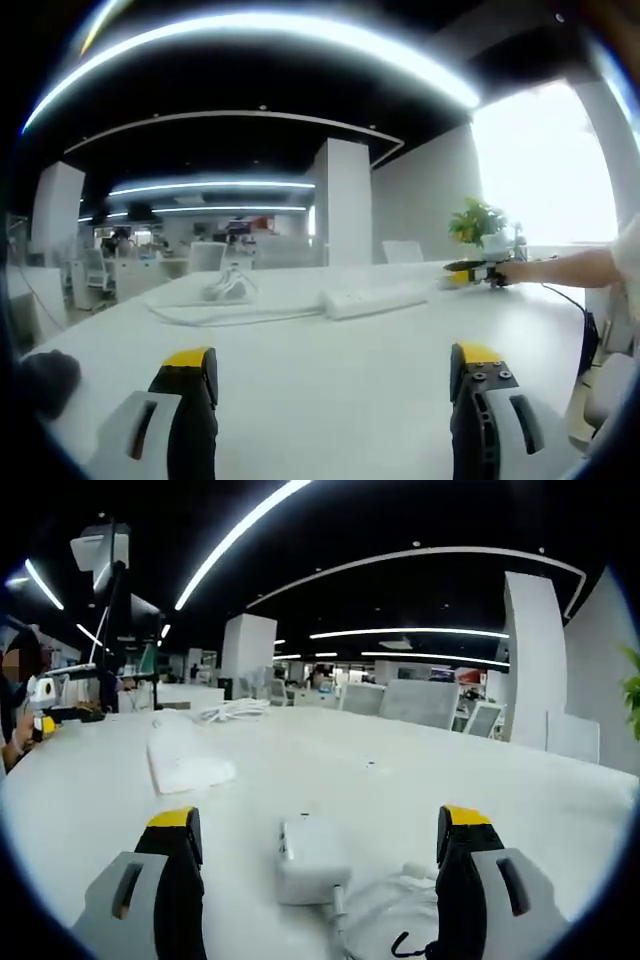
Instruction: Straighten the power strip on the desk, plug the charger into it
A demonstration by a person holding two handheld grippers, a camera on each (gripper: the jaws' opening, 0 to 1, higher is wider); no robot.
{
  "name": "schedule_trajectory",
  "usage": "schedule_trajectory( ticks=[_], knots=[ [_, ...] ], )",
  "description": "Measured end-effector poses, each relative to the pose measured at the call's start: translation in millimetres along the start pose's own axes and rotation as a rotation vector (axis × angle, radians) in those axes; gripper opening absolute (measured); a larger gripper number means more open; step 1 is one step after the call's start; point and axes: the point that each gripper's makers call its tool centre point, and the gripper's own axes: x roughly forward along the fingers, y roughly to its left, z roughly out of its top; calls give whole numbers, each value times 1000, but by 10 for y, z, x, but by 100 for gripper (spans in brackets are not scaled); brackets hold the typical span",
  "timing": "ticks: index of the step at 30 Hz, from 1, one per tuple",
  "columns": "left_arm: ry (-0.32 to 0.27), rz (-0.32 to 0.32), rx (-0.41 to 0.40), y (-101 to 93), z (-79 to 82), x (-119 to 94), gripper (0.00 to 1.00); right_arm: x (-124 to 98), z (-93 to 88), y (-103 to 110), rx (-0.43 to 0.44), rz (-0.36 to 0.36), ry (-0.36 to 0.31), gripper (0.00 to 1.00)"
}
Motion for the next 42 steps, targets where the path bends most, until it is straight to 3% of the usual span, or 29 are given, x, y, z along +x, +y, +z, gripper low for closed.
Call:
schedule_trajectory(
  ticks=[31,42],
  knots=[
    [-3,10,-2,32,-5,-51,99,-4,-72,-2,33,2,38,98],
    [-1,7,-6,30,-21,-60,99,-2,-117,-14,31,-9,77,92]
  ],
)
